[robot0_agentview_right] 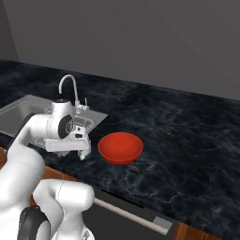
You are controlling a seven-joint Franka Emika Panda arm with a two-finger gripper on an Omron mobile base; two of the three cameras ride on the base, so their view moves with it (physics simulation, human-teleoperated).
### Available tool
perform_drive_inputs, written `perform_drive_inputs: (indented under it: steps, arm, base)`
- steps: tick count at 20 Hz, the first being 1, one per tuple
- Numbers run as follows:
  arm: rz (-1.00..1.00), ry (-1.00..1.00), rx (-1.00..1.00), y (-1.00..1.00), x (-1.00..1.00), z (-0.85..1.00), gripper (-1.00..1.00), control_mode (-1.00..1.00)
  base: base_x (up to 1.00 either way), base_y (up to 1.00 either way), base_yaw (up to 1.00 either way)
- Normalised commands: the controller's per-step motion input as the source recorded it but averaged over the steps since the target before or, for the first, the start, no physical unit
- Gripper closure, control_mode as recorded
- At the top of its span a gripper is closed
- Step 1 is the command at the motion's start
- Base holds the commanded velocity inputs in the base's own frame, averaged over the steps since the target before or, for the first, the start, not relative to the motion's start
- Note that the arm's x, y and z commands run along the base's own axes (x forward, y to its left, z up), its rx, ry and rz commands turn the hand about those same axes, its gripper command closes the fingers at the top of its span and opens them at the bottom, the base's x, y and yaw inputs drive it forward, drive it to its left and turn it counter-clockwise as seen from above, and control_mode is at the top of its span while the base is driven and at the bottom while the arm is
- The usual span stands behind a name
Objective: Clear the mugs and bowl far away from the sink.
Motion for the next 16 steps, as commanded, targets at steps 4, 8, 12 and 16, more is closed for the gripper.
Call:
perform_drive_inputs:
  steps: [4, 8, 12, 16]
  arm:
    - [-0.02, -0.09, 0.0, -0.01, 0.01, -0.02, -1.0, -1.0]
    - [-0.08, -0.01, 0.0, 0.0, 0.12, 0.0, -1.0, -1.0]
    - [-0.1, 0.0, 0.0, 0.0, 0.14, -0.05, -1.0, -1.0]
    - [-0.11, -0.06, 0.0, 0.0, 0.16, 0.0, -1.0, -1.0]
  base:
    - [0.0, 0.0, 0.0]
    - [0.0, 0.0, 0.0]
    - [0.0, 0.0, 0.0]
    - [0.0, 0.0, 0.0]
